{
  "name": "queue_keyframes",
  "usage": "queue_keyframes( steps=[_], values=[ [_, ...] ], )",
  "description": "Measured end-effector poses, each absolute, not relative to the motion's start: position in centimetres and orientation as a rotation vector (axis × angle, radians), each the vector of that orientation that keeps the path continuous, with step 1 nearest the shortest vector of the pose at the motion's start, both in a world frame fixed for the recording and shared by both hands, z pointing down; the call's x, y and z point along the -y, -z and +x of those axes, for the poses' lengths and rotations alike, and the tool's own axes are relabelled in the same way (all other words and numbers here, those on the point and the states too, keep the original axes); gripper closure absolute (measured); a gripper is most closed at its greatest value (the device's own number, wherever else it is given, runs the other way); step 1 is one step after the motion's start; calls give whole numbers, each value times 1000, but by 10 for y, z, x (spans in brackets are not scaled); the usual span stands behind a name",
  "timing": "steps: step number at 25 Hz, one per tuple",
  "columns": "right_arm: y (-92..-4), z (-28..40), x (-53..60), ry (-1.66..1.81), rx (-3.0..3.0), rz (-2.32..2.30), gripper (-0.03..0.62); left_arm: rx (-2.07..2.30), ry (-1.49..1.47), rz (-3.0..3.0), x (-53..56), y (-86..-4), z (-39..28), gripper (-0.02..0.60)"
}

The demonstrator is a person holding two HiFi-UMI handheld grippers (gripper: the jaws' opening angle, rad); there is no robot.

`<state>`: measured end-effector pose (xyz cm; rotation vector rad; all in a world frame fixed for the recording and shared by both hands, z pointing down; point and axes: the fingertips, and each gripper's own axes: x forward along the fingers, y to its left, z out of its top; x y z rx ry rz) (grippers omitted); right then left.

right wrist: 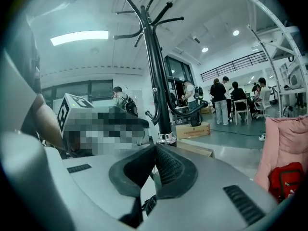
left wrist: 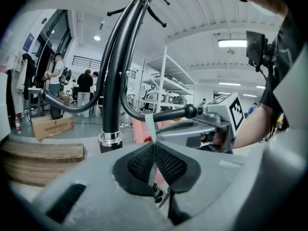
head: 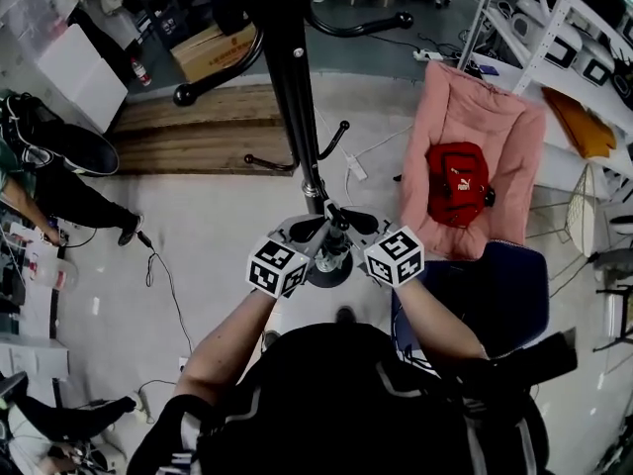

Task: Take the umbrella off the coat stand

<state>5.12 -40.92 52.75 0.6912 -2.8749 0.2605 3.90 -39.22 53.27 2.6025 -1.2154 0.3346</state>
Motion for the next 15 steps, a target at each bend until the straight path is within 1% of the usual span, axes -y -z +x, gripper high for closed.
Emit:
queue_keyframes(
  steps=[15],
  values=[
    [-505, 75, 388, -267, 2880, 905, 586, 1062, -272, 2696, 375, -510, 54, 569]
  ],
)
